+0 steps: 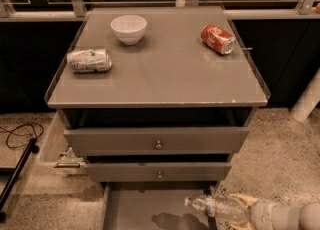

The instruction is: Pick water bottle from bottom drawer and place on counter

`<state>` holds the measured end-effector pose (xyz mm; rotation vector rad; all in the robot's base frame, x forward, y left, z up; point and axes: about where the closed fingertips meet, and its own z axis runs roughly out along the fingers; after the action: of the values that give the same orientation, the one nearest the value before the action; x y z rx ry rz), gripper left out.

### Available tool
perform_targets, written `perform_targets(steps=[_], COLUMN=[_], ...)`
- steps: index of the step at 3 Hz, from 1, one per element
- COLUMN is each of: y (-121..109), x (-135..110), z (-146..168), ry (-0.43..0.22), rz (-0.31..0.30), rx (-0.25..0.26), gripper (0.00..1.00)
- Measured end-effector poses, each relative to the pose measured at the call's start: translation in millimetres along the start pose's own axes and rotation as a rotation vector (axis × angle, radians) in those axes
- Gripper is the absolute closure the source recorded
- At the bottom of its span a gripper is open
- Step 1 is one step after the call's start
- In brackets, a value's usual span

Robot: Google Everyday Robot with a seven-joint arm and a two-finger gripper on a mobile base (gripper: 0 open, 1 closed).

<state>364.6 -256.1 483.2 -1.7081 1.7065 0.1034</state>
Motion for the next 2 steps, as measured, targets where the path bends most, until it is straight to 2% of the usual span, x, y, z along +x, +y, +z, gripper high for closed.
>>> perform_targets(steps=[1, 2], y=[-43, -65], x=[-12, -24], z=[-61, -92], ry=[-0.025, -0.085], rz=[-0.046, -0.102], rx=[0.030, 0.039], gripper=[1.00, 1.00])
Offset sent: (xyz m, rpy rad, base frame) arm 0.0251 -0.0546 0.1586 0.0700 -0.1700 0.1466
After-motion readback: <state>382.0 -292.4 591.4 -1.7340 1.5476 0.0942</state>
